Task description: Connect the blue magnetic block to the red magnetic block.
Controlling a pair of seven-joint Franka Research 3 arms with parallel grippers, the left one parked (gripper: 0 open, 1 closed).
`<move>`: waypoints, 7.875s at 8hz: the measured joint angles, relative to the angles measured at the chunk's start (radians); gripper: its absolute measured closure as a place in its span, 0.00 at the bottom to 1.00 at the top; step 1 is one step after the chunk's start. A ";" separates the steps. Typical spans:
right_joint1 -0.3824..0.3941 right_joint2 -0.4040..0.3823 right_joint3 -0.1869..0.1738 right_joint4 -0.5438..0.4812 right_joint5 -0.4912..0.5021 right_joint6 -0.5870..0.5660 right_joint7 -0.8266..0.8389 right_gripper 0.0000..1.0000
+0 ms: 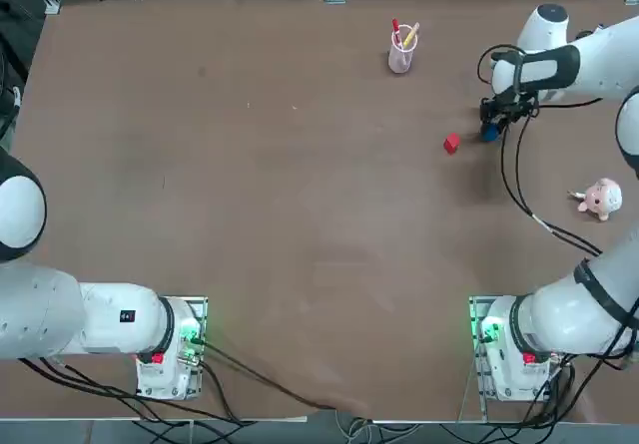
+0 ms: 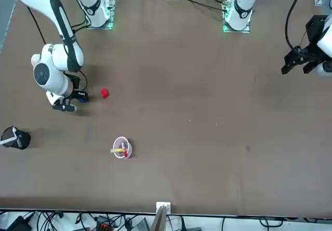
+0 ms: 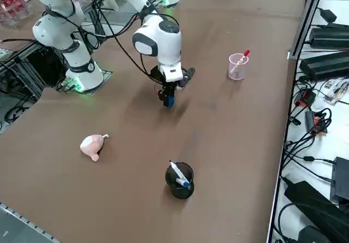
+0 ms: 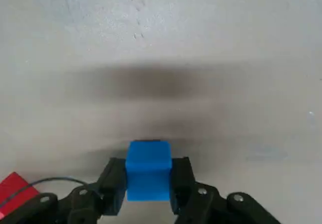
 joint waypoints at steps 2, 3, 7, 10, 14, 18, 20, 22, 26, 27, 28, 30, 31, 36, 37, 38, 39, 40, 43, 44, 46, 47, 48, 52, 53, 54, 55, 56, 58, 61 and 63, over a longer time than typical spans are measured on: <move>0.000 0.010 0.000 0.000 0.000 0.010 0.000 0.53; -0.001 0.010 0.000 0.000 0.000 0.010 0.000 0.53; -0.001 0.017 -0.003 0.000 0.001 0.016 0.004 0.37; 0.003 0.002 -0.003 0.024 0.001 0.006 0.003 0.00; 0.101 -0.125 0.005 0.089 0.000 -0.184 -0.006 0.00; 0.249 -0.065 0.008 0.084 -0.005 -0.166 -0.092 0.00; 0.278 -0.018 0.008 0.082 -0.008 -0.152 -0.178 0.01; 0.286 0.000 0.008 0.075 -0.008 -0.153 -0.244 0.01; 0.287 0.042 0.008 0.065 -0.009 -0.152 -0.256 0.04; 0.287 0.052 0.008 0.065 -0.009 -0.152 -0.256 0.07; 0.287 0.057 0.008 0.065 -0.009 -0.151 -0.256 0.14; 0.287 0.057 0.006 0.065 -0.009 -0.151 -0.254 0.37; 0.287 0.054 0.003 0.068 -0.008 -0.151 -0.248 0.53; 0.245 -0.004 -0.024 0.115 0.051 -0.198 0.311 0.53; 0.229 -0.014 -0.025 0.115 0.058 -0.208 0.497 0.53; 0.219 -0.013 -0.026 0.114 0.060 -0.208 0.686 0.53; 0.211 -0.010 -0.025 0.112 0.073 -0.202 0.864 0.53; 0.203 -0.007 -0.025 0.105 0.094 -0.177 1.031 0.53; 0.167 0.006 -0.025 0.049 0.128 -0.059 1.257 0.53; 0.145 0.006 -0.025 0.041 0.172 -0.047 1.262 0.53; 0.111 0.006 -0.025 0.040 0.267 -0.037 1.260 0.53; 0.100 0.007 -0.025 0.040 0.289 -0.037 1.261 0.53; 0.090 0.010 -0.025 0.039 0.307 -0.036 1.261 0.53; 0.067 0.034 -0.025 0.025 0.324 0.012 1.261 0.53; 0.067 0.039 -0.025 0.017 0.327 0.028 1.261 0.53; 0.066 0.037 -0.024 0.016 0.330 0.029 1.261 0.53; 0.065 0.037 -0.024 0.016 0.333 0.029 1.261 0.53; 0.063 0.037 -0.024 0.014 0.333 0.032 1.261 0.53; 0.063 0.033 -0.023 0.005 0.337 0.044 1.261 0.53; 0.059 0.023 -0.023 -0.014 0.351 0.061 1.263 0.53; 0.055 0.015 -0.023 -0.027 0.360 0.063 1.263 0.53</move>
